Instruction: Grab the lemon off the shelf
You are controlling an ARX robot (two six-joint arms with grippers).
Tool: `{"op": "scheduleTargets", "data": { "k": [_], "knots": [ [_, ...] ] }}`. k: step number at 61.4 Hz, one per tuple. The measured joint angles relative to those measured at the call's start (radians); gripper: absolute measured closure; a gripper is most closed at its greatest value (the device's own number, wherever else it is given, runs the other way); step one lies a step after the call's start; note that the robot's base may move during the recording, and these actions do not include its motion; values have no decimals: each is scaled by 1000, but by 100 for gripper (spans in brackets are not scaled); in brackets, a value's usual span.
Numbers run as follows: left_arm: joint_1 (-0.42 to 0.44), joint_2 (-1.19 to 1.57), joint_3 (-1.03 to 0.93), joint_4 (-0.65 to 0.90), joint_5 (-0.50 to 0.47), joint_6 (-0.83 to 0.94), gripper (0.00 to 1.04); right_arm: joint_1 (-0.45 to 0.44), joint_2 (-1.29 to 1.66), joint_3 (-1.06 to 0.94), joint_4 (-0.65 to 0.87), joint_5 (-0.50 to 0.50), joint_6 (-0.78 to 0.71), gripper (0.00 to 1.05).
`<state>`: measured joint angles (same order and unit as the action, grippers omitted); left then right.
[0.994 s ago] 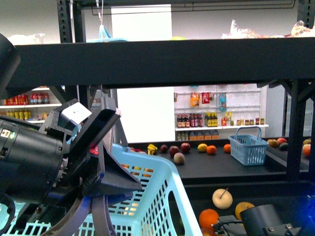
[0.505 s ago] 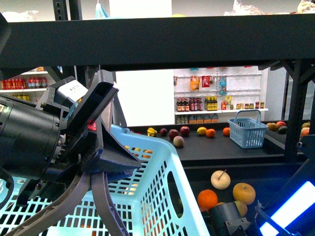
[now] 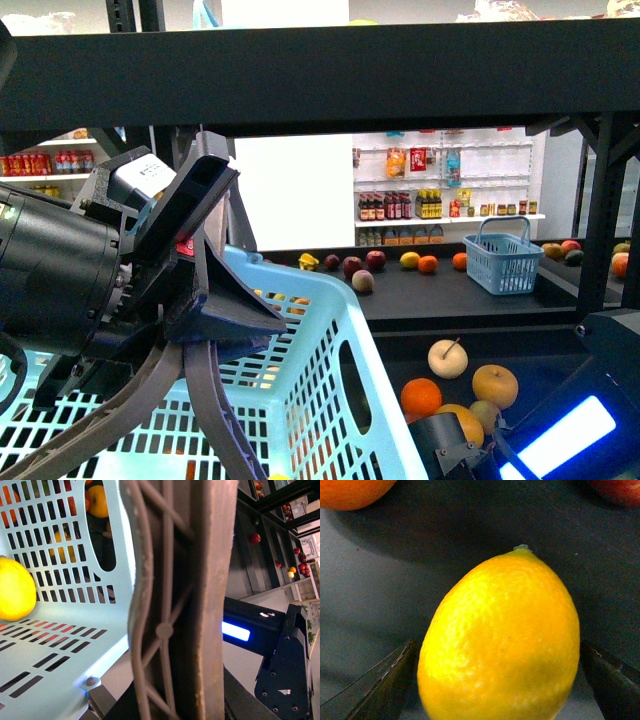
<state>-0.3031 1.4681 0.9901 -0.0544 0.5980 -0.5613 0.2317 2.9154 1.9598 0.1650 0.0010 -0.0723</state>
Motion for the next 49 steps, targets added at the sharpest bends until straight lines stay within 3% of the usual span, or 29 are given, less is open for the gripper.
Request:
{"op": "scheduleTargets", "data": {
  "k": [14,24,36,49],
  "knots": [
    [0,0,0,0,0,0,88,0,32,68,-38,19,24,7],
    [0,0,0,0,0,0,88,0,40,84,-47,22,60,33],
    [0,0,0,0,0,0,88,-8,0,10,-20,20,72,33],
    [0,0,0,0,0,0,88,-72,-209,-261,105,5,74,34]
  ]
}}
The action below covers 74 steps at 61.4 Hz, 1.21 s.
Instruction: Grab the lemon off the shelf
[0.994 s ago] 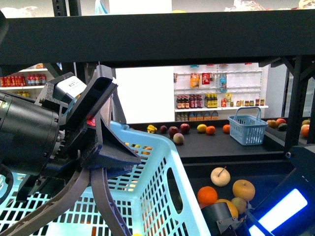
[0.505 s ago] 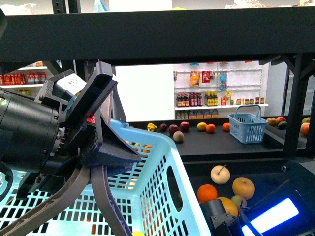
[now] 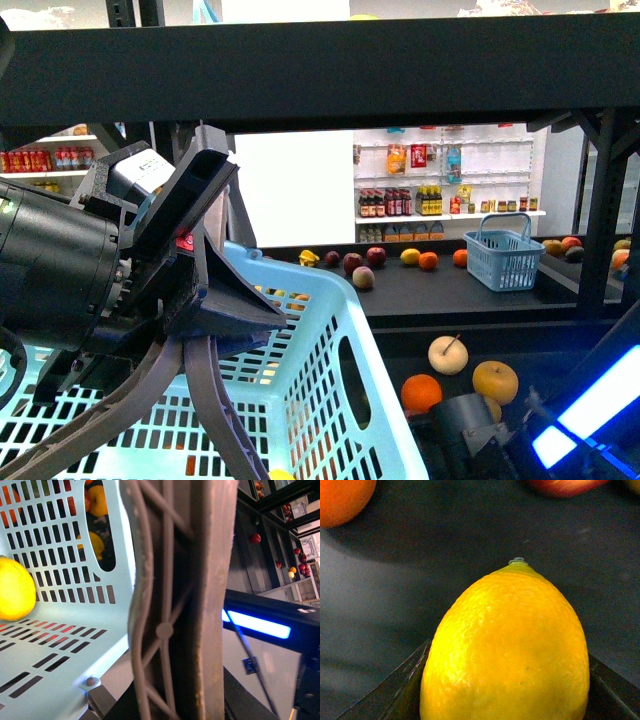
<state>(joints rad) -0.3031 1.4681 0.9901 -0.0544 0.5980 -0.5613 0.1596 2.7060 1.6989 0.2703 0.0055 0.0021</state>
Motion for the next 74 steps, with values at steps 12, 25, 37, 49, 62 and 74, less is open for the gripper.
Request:
{"op": "scheduleTargets", "data": {
  "k": [12,25,37,49,62,74],
  "knots": [
    [0,0,0,0,0,0,88,-90,-291,-243,103,-69,27,34],
    [0,0,0,0,1,0,88,-117,-647,-452,97,-233,164,34],
    [0,0,0,0,-2,0,88,-55,-925,-531,57,-384,331,34],
    [0,0,0,0,-1,0,88,42,-990,-560,16,-403,397,34],
    [0,0,0,0,0,0,88,135,-970,-580,0,-380,394,34],
    [0,0,0,0,0,0,88,190,-926,-583,7,-348,356,24]
  ]
}}
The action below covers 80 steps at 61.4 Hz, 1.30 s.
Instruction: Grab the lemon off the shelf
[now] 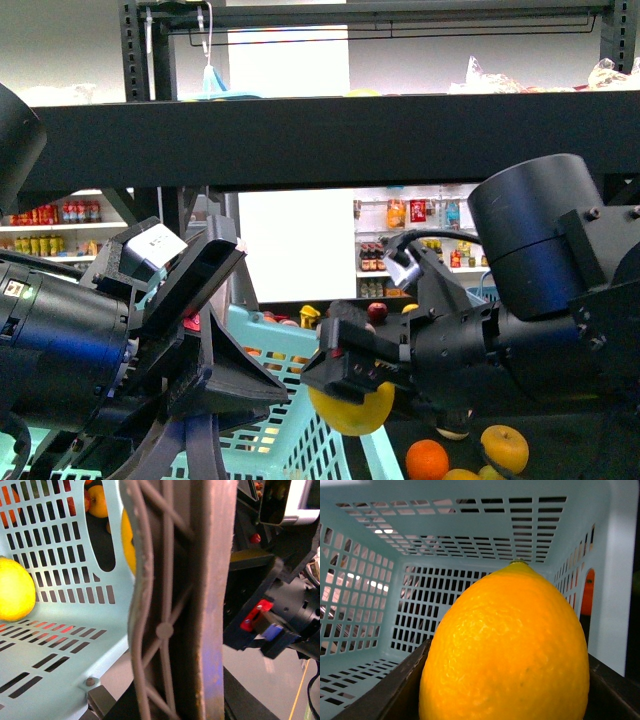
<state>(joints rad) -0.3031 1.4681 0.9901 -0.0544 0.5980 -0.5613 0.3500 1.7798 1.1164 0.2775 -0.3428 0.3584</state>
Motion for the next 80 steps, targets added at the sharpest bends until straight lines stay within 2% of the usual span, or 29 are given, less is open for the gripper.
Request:
{"op": "scheduleTargets", "data": {
  "k": [8,29,44,52,62,71,80],
  "knots": [
    [0,0,0,0,0,0,88,13,10,-7,23,6,-13,6],
    [0,0,-4,0,-3,-6,88,-16,-17,-26,88,19,12,7],
    [0,0,-4,0,-6,-5,88,-134,-226,-86,117,203,-68,7],
    [0,0,-4,0,2,-5,88,-208,-412,-202,113,328,-137,7],
    [0,0,-4,-1,3,-6,88,-245,-623,-388,105,441,-202,7],
    [0,0,-4,-1,-5,-5,88,-233,-892,-576,-1,517,-277,7],
    [0,0,-4,-1,-2,-5,88,-237,-1195,-765,-89,441,-332,31]
  ]
}}
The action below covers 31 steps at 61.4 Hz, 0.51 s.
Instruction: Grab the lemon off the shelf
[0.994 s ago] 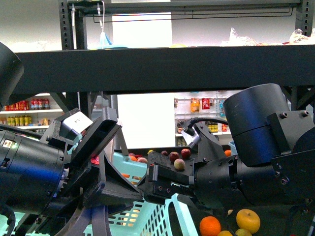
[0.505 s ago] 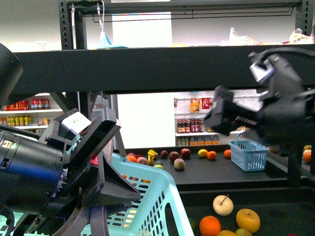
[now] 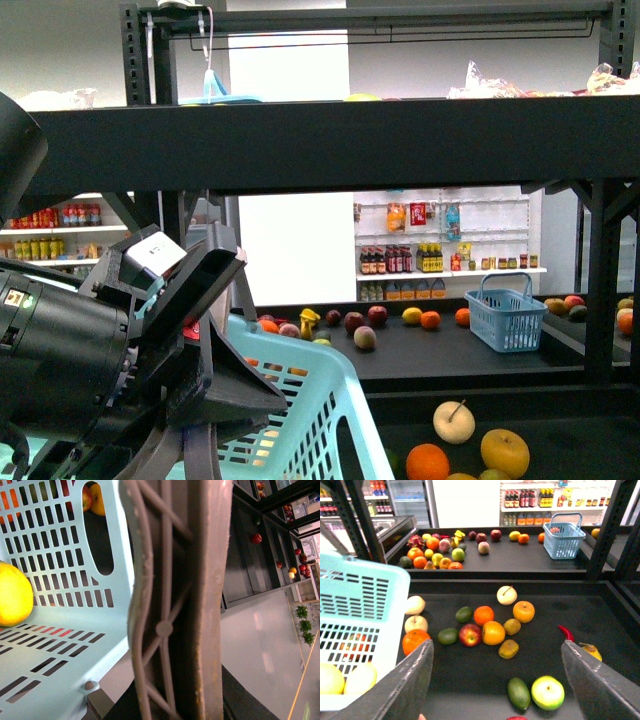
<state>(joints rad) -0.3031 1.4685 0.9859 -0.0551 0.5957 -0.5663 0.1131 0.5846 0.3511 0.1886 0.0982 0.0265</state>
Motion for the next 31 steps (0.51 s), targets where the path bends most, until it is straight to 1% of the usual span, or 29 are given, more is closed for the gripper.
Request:
{"op": "scheduleTargets", "data": {
  "k": [3,4,6,11,13,14,17,24,25,31],
  "knots": [
    [0,0,0,0,2,0,88,-51,-98,-67,-27,-72,-6,40],
    [0,0,0,0,2,0,88,-62,-115,-79,-31,-74,-7,41],
    [0,0,0,0,3,0,88,-93,-179,-122,-35,-85,-10,48],
    [0,0,0,0,-1,1,88,-106,-234,-153,-33,-90,-14,60],
    [0,0,0,0,0,1,88,-109,-246,-167,-32,-96,-17,67],
    [-2,0,0,0,0,2,89,-109,-254,-180,-32,-97,-17,73],
    [-2,0,0,0,2,1,89,-109,-263,-196,-32,-96,-17,80],
    [-2,0,0,0,3,-2,89,-111,-298,-228,-32,-98,-19,101],
    [-2,0,0,0,3,-1,89,-111,-301,-230,-32,-98,-19,102],
    [-2,0,0,0,-1,0,89,-111,-328,-249,-34,-98,-22,102]
  ]
}}
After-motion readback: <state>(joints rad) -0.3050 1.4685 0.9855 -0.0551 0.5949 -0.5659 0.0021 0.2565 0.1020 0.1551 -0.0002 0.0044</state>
